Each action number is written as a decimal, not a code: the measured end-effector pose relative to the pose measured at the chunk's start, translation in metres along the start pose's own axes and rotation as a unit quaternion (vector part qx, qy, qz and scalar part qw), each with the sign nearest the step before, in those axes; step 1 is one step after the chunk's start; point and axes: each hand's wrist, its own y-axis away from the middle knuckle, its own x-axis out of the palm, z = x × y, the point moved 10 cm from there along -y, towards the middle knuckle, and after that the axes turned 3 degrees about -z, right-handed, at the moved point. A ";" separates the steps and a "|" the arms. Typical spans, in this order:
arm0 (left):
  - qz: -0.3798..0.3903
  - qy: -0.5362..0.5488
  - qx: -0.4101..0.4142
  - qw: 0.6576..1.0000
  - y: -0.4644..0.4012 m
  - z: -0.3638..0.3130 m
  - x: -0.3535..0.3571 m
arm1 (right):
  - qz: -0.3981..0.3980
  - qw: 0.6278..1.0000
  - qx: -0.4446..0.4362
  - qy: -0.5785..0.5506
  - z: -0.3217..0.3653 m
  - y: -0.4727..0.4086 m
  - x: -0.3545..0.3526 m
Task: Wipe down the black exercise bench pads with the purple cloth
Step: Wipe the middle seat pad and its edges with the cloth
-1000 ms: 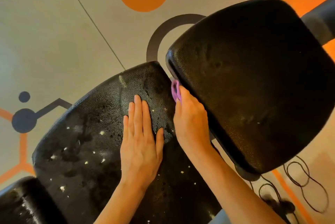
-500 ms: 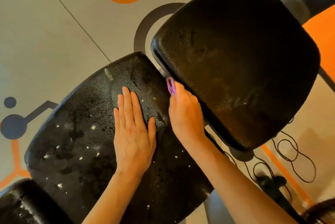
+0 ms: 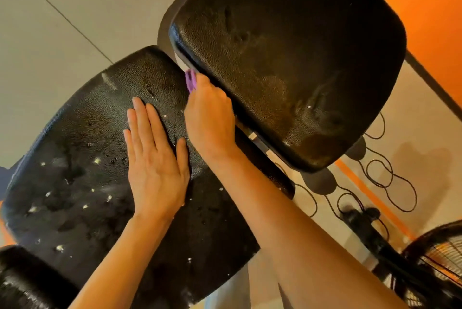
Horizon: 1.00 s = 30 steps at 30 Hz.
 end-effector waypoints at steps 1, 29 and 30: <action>-0.002 -0.002 -0.003 1.000 0.000 0.000 -0.001 | 0.004 1.000 0.005 0.018 -0.031 0.027 -0.011; -0.023 0.002 0.025 0.999 0.024 -0.004 -0.012 | -0.006 0.993 0.018 -0.113 -0.142 0.142 -0.074; -0.021 0.005 0.025 0.999 0.033 -0.002 -0.013 | -0.002 0.996 0.002 -0.087 -0.139 0.146 -0.066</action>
